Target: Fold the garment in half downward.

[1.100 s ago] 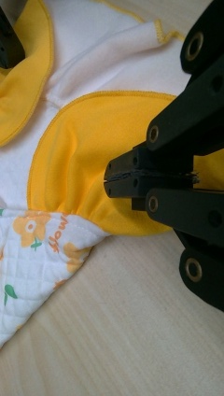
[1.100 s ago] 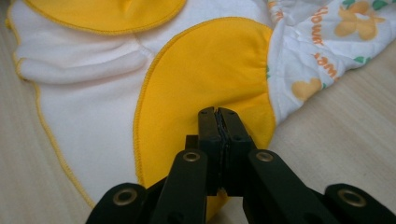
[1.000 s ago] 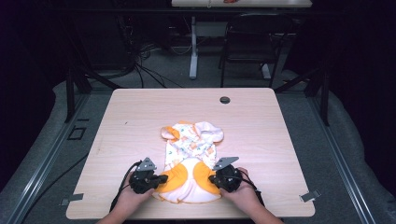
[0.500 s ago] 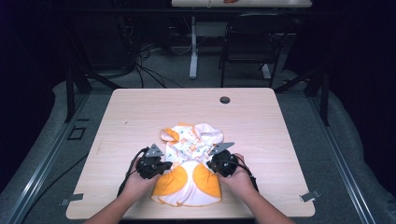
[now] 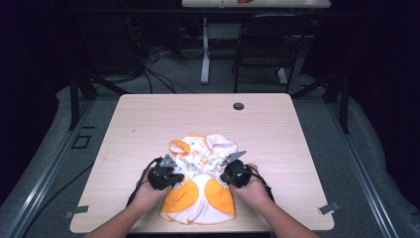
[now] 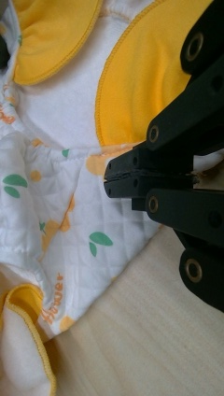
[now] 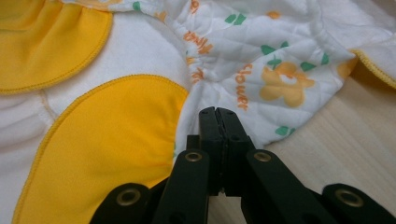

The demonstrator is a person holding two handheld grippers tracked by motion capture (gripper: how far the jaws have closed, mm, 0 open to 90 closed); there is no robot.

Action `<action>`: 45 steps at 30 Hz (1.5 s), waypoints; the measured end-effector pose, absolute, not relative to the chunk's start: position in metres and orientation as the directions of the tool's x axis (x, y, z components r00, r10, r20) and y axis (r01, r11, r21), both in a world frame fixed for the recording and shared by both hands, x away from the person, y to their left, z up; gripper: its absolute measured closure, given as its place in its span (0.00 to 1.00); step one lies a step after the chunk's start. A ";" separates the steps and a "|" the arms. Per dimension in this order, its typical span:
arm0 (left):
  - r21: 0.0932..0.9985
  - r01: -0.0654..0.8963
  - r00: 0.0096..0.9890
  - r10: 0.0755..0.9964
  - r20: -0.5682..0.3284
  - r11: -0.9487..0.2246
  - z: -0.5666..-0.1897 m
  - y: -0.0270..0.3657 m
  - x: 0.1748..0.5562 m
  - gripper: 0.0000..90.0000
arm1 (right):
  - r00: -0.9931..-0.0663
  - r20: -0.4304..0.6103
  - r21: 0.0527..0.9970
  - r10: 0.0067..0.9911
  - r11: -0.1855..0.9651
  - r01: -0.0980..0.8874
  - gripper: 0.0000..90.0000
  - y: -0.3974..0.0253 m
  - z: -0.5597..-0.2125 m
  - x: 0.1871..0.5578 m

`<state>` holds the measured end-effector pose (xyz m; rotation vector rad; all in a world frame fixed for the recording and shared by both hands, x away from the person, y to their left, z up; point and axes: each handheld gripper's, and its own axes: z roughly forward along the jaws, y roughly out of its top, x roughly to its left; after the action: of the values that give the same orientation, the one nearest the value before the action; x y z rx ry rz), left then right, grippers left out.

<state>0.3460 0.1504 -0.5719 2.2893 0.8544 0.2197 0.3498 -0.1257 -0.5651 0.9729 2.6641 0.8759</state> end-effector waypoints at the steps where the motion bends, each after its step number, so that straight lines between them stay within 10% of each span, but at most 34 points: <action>1: 0.646 0.516 0.775 0.628 -0.072 -0.563 -0.572 0.151 0.344 1.00 | -0.774 0.040 0.580 0.632 0.616 0.533 1.00 -0.126 -0.565 0.348; 12: 0.648 0.565 0.759 0.629 -0.166 -0.511 -0.564 0.158 0.344 0.99 | -0.796 0.048 0.573 0.604 0.636 0.517 0.99 -0.124 -0.559 0.337; 34: 0.686 0.563 0.705 0.701 -0.108 -0.461 -0.534 0.138 0.458 0.96 | -0.679 0.029 0.627 0.733 0.516 0.584 0.92 -0.116 -0.526 0.452; 45: 0.653 0.599 0.660 0.747 -0.075 -0.464 -0.553 0.141 0.473 0.72 | -0.615 0.042 0.603 0.787 0.471 0.644 0.72 -0.124 -0.545 0.472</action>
<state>0.4730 0.1409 -0.5527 2.2156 1.0366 0.2909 0.4720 -0.1242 -0.5453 1.2304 2.4782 0.8606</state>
